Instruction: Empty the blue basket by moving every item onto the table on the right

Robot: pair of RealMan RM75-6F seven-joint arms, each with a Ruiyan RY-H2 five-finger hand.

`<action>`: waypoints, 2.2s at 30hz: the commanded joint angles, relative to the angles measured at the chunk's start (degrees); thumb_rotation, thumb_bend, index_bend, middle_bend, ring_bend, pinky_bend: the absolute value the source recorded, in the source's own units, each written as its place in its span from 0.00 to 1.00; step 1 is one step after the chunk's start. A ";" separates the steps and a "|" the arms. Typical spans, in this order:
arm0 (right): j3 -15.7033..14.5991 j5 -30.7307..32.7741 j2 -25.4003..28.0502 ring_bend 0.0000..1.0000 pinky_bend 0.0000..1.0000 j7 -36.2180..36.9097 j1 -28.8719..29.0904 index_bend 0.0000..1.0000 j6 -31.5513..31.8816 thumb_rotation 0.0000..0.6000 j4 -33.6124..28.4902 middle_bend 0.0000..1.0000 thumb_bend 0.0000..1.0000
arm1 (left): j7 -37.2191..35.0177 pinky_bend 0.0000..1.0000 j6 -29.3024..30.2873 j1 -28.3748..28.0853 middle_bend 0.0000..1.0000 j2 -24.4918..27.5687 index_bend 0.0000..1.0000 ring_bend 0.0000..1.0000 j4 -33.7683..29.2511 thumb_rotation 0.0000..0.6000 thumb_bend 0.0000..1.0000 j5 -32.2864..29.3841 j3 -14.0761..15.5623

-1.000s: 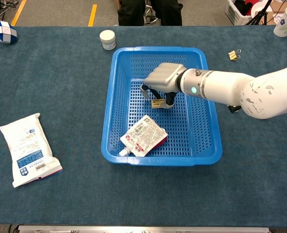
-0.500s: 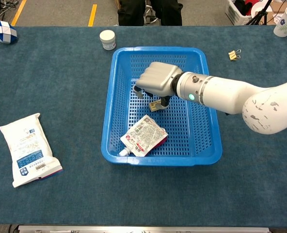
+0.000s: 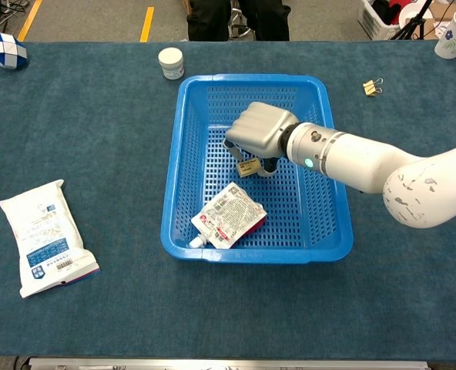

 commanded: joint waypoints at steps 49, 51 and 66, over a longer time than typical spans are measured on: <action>3.05 -2.44 -6.72 0.43 0.57 -6.10 -2.33 0.55 0.45 1.00 5.99 0.51 0.26 | -2.85 0.12 -2.27 -1.09 0.27 0.67 0.39 0.25 1.57 1.00 0.30 -2.04 -0.73; 3.62 -2.81 -5.76 0.43 0.57 -5.65 -2.39 0.56 0.69 1.00 4.92 0.52 0.26 | -2.80 0.12 -2.38 -1.16 0.27 0.72 0.39 0.25 1.54 1.00 0.30 -2.13 -0.75; 6.74 -10.18 21.61 0.45 0.57 6.37 -8.54 0.57 5.78 1.00 -18.00 0.54 0.26 | -0.97 0.12 -3.26 -2.49 0.27 0.55 0.39 0.25 0.89 1.00 0.30 -2.54 -1.56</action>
